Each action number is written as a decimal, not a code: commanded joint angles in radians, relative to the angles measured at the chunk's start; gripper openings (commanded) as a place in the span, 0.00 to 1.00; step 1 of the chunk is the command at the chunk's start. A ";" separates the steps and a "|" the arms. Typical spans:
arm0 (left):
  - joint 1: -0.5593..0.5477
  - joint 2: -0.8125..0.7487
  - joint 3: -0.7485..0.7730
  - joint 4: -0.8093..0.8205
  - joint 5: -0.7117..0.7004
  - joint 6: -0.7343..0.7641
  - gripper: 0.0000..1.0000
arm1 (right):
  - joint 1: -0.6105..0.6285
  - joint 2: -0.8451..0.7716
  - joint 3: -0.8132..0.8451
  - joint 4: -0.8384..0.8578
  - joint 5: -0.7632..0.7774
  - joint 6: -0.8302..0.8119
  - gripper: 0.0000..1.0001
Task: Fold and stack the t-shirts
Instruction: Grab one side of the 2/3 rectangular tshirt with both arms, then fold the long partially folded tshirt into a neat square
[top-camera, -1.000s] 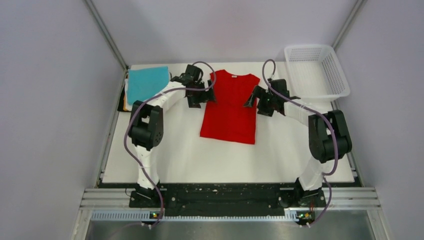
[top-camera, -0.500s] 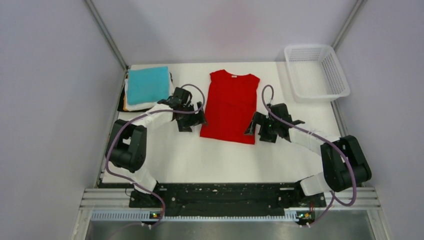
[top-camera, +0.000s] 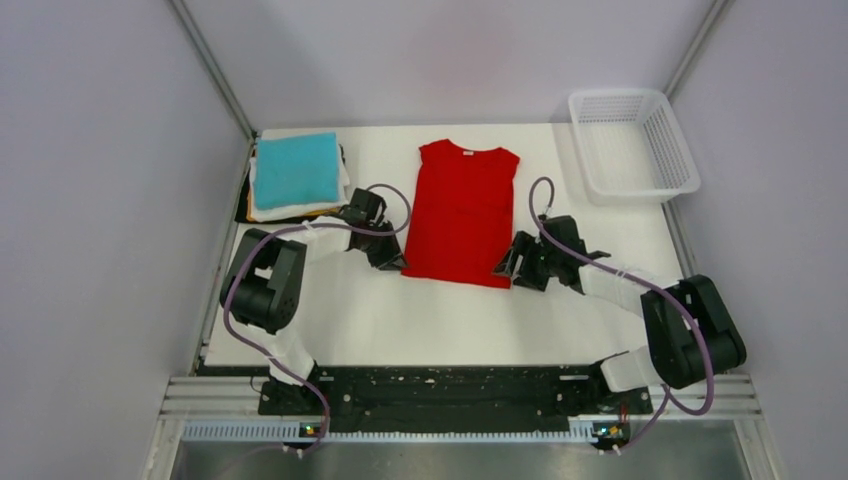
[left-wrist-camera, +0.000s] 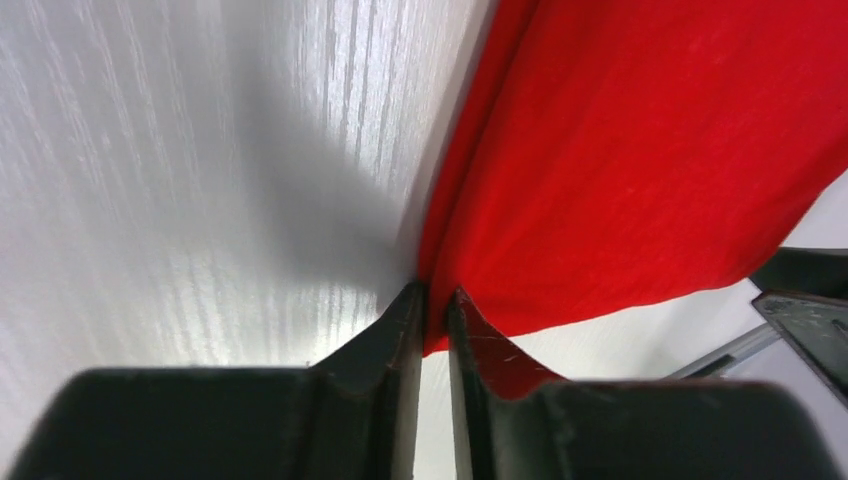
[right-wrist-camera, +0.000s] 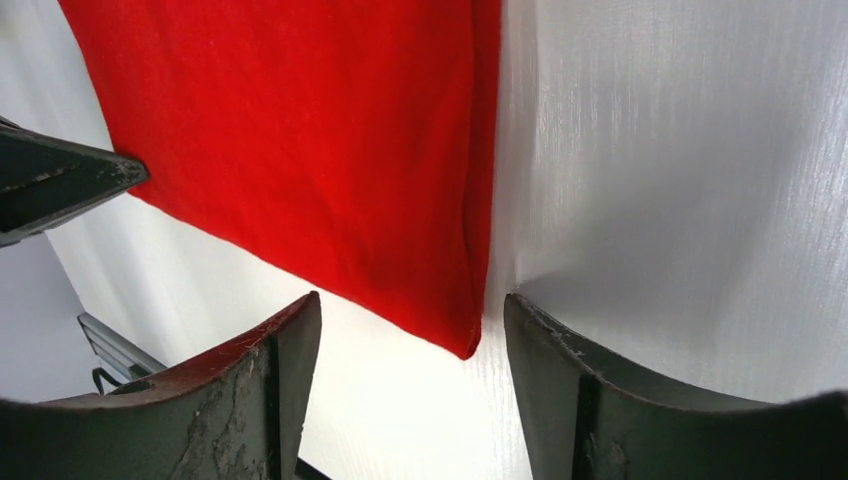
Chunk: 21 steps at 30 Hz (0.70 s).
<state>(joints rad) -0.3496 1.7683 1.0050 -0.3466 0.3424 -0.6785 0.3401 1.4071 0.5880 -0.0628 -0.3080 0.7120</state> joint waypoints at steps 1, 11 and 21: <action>-0.013 0.009 -0.056 0.016 0.003 -0.003 0.15 | 0.018 0.000 -0.042 -0.039 0.015 0.012 0.65; -0.020 -0.022 -0.082 -0.015 -0.017 -0.001 0.00 | 0.042 -0.037 -0.090 -0.096 0.035 0.012 0.36; -0.047 -0.185 -0.185 -0.043 -0.004 -0.014 0.00 | 0.063 -0.207 -0.132 -0.118 0.017 -0.029 0.00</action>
<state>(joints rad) -0.3855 1.6650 0.8650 -0.3237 0.3622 -0.6941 0.3859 1.2964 0.4633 -0.1062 -0.2928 0.7269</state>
